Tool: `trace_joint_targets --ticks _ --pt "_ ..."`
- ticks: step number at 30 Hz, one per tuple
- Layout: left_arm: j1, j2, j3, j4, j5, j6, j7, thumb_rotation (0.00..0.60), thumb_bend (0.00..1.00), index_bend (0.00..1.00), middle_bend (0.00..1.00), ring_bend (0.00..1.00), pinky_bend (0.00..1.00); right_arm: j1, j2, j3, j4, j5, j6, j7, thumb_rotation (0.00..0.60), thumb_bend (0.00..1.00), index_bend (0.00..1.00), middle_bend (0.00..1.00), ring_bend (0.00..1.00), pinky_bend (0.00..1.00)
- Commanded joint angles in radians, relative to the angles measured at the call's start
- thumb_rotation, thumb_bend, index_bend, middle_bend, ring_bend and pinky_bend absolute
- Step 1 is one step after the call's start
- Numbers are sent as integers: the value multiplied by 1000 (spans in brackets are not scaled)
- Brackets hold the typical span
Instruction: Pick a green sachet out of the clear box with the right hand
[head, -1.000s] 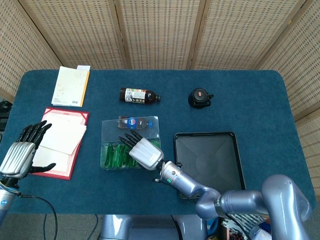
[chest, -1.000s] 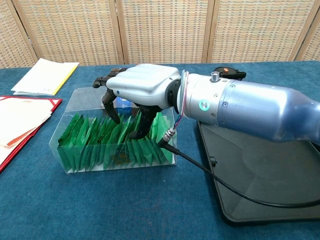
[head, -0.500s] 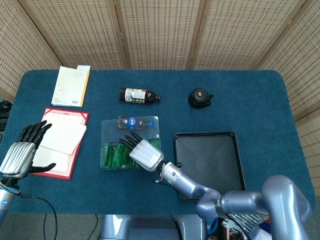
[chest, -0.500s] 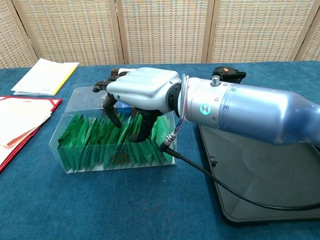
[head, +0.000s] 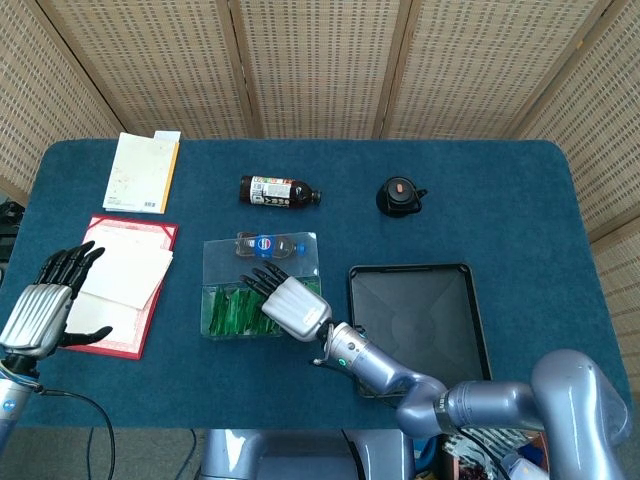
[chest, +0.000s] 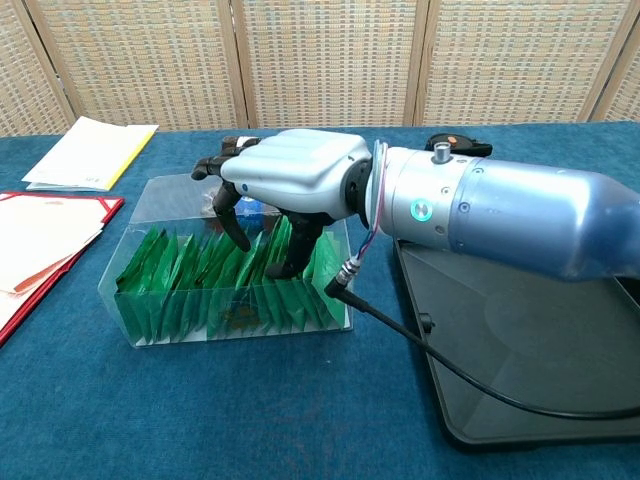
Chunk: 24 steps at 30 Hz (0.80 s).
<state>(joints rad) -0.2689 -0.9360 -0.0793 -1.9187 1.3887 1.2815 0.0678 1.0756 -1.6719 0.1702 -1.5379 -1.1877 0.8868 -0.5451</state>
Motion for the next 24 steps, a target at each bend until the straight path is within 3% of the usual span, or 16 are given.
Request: trace_joint_targets --ticks 1,24 --pt "0 0 0 0 -2 0 1 600 46 0 0 0 0 0 -2 -4 2 -2 -4 -2 600 435 541 113 0 74" --pt "-2 -1 -1 2 -5 -1 1 600 46 0 0 0 0 5 -28 -1 27 -4 -24 1 600 461 553 116 0 84"
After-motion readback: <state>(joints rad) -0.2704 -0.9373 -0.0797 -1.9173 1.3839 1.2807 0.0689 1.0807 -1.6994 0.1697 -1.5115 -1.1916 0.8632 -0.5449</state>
